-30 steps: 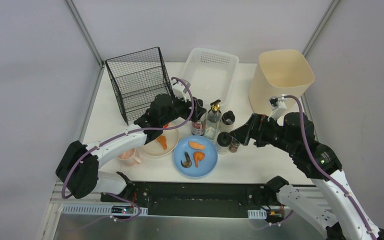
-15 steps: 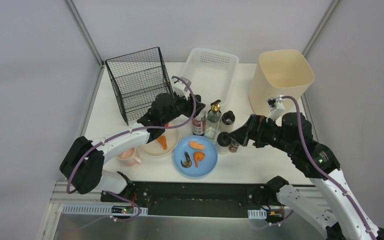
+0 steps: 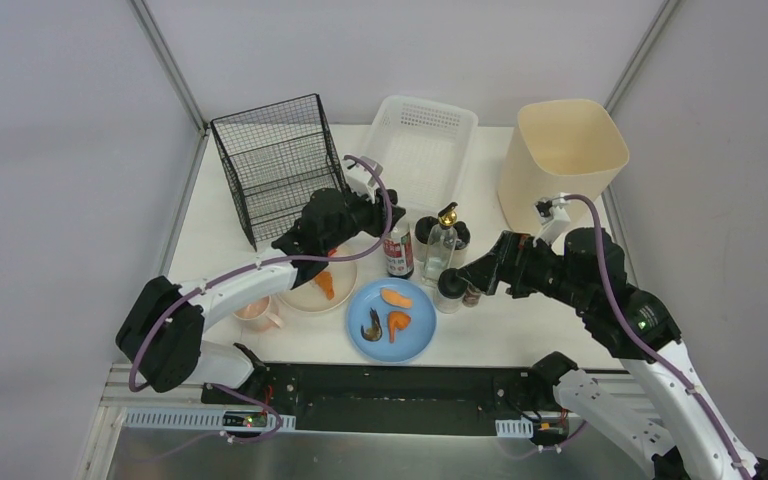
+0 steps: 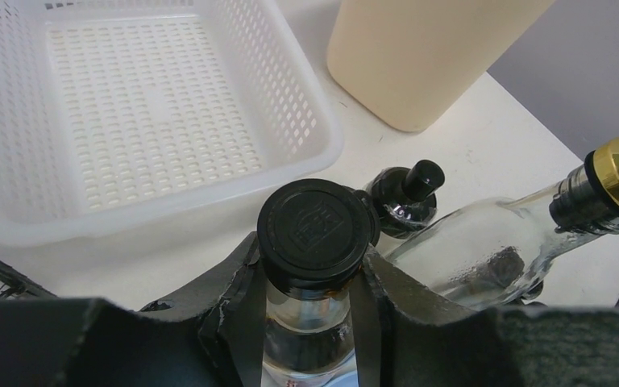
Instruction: Clear the kitchen counter
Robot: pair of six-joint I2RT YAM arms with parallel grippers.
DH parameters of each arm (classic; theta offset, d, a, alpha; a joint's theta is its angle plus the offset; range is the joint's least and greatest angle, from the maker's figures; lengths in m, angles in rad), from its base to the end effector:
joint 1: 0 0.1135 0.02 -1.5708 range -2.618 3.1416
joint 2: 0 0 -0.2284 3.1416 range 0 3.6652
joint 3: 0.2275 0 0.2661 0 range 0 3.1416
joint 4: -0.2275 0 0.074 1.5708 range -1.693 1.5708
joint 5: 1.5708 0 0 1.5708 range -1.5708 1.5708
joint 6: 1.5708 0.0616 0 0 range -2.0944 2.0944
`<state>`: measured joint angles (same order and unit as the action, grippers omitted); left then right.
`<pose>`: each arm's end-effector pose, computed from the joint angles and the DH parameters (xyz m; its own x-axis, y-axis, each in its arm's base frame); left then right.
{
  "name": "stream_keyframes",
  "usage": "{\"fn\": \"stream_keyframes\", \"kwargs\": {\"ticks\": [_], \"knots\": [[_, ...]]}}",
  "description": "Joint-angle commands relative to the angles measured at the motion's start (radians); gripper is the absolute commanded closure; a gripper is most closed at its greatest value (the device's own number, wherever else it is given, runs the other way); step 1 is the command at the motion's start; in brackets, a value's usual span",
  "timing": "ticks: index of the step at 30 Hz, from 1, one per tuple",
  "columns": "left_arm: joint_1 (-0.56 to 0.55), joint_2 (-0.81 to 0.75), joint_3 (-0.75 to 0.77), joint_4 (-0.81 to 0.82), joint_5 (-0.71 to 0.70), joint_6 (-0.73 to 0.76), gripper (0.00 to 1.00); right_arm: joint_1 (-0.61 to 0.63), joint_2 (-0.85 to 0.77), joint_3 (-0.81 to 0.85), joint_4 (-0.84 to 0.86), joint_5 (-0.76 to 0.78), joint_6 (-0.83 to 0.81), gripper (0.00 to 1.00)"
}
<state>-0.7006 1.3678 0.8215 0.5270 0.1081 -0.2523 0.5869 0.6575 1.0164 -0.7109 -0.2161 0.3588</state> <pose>0.2723 -0.2384 0.2512 -0.1949 -0.1603 -0.9676 0.6968 0.6717 -0.2516 0.1482 0.1144 0.3541 -0.5176 0.0677 -0.8529 -0.5626 0.7242 0.3988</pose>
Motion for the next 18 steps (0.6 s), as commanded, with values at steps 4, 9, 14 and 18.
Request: {"fn": "stream_keyframes", "kwargs": {"ticks": [4,9,14,18], "knots": [[-0.005,-0.075,0.078,-0.023,-0.072,0.11,1.0,0.003,-0.01,-0.006,0.02,-0.018,0.017,0.01],[-0.005,-0.094,0.158,-0.088,-0.101,0.165,1.0,0.003,-0.013,-0.009,0.021,-0.015,0.017,0.01],[-0.003,-0.115,0.27,-0.179,-0.166,0.195,1.0,0.004,-0.012,-0.014,0.03,-0.009,0.011,0.01],[-0.003,-0.111,0.402,-0.281,-0.181,0.213,1.0,0.003,0.001,-0.023,0.05,-0.023,0.009,0.01]]}}
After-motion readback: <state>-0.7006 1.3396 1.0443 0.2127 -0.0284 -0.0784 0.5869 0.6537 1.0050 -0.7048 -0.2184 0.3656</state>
